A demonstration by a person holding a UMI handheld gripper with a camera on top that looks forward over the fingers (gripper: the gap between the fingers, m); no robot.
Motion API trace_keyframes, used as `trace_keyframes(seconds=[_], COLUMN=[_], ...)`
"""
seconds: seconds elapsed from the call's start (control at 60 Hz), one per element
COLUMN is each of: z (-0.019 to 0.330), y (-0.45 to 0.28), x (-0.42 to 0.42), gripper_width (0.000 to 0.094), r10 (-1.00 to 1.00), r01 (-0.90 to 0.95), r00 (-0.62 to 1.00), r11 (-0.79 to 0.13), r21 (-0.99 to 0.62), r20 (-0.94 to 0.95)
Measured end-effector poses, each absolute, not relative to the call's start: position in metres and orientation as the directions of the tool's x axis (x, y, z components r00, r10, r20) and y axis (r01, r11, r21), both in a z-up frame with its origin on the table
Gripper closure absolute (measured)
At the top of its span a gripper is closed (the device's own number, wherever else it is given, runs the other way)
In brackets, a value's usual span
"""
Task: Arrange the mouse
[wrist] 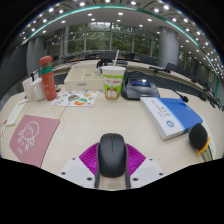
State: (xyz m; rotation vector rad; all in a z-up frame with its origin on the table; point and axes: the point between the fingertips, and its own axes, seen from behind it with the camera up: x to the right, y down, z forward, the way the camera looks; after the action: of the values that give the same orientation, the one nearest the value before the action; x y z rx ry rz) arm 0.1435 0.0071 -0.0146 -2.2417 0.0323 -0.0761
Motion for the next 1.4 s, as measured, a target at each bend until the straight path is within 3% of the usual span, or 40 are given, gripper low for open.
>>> trace_keyframes(seconds=[0.133, 0.35, 0.467, 0.55, 0.783, 0.883, 0.933, 0.967, 1.033, 1.05, 1.083, 1.4], z=[0.001, 0.115, 0.142, 0.121, 0.013, -0.013, -0.009, -0.005, 0.011, 0.017, 0.028, 0.154], y=[0.006, 0.011, 0.011, 0.014, 0.008, 0.005, 0.005, 0.001, -0.009, -0.012, -0.019, -0.144], x=[0.142, 0.067, -0.018, -0.074, -0.163, -0.173, -0.171, -0.171, -0.172, -0.172, -0.172, -0.177], gripper_width=[0.0612, 0.0611, 0.0612, 0.0613, 0.0602, 0.0502, 0.046, 0.0369, 0.0081, 0.0061, 0.0094, 0.0078], r10=[-0.086, -0.136, -0.104, -0.057, -0.019, -0.022, -0.028, -0.035, -0.037, -0.037, -0.044, -0.122], r01=[0.018, -0.016, -0.035, -0.03, -0.012, -0.022, -0.013, -0.011, -0.005, -0.002, 0.0, -0.02], r00=[0.992, 0.989, 0.994, 0.998, 1.0, 1.0, 1.0, 0.999, 0.999, 0.999, 0.998, 0.99], r11=[-0.623, -0.503, -0.477, -0.517, -0.64, -0.673, -0.659, -0.659, -0.654, -0.652, -0.647, -0.603], r21=[-0.782, -0.864, -0.878, -0.855, -0.768, -0.74, -0.752, -0.752, -0.756, -0.758, -0.763, -0.797], r20=[0.091, 0.061, 0.017, -0.001, 0.001, -0.01, 0.007, 0.016, 0.025, 0.029, 0.037, 0.067])
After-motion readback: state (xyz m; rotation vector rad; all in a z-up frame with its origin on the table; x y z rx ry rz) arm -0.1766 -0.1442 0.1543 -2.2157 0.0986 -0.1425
